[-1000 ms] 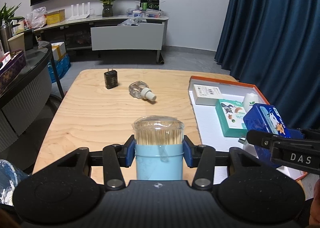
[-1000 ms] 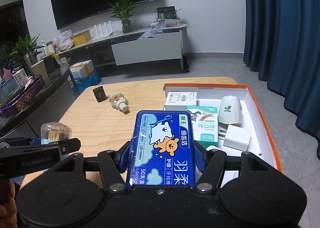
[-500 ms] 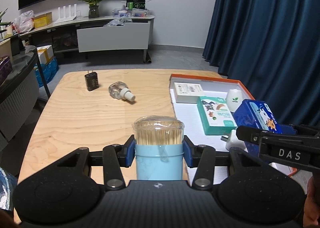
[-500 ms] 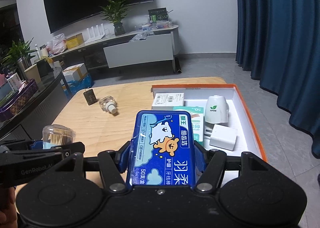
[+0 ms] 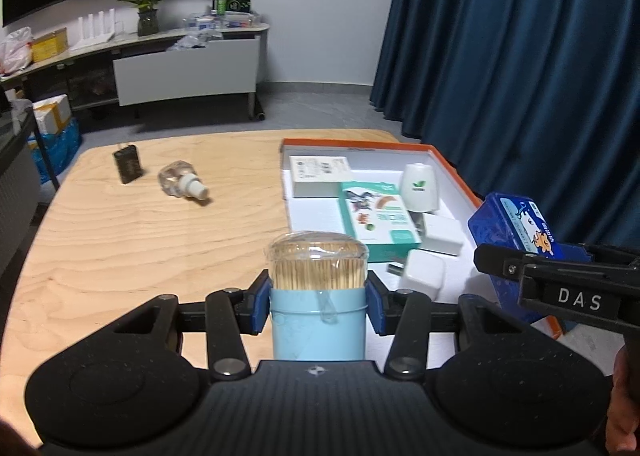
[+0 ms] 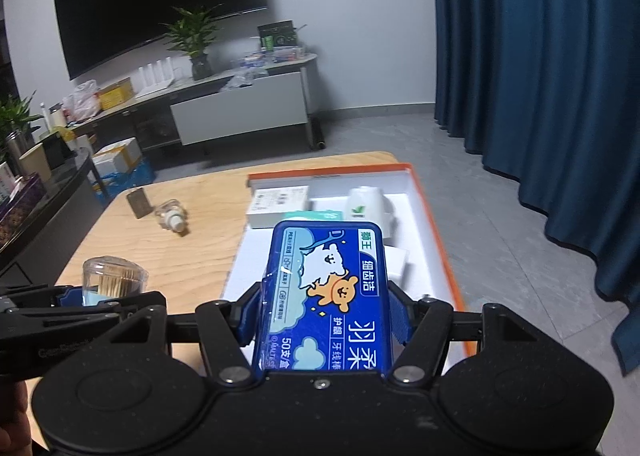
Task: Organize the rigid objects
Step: 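Move both tools over the box, holding the toothpick jar and blue tin above it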
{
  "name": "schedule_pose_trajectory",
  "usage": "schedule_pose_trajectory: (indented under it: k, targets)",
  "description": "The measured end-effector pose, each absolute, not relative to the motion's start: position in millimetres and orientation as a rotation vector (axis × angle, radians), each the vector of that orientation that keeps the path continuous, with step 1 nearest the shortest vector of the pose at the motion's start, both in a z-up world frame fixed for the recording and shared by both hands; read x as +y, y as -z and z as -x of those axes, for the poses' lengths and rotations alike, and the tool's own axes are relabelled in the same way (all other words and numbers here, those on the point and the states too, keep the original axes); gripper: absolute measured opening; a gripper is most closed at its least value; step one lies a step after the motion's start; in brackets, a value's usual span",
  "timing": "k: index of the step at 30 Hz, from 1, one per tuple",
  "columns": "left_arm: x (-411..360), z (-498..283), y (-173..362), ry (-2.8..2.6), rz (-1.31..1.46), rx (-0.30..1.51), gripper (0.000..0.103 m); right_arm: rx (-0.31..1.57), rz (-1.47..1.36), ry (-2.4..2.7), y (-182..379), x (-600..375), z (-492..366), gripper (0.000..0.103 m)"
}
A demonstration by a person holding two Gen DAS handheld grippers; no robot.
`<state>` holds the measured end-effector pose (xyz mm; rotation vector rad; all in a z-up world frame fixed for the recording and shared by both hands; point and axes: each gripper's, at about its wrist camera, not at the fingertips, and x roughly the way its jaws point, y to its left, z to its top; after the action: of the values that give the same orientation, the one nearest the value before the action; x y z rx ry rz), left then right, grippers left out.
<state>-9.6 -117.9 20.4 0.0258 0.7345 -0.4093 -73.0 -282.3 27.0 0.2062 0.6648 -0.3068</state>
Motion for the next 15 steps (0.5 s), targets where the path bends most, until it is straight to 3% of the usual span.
schedule_pose_trajectory:
  k: [15]
  targets:
    - [-155.4,13.9,-19.5,0.485,-0.068,0.741,0.048,0.654,-0.219,0.359,-28.8,-308.1,84.6,0.074]
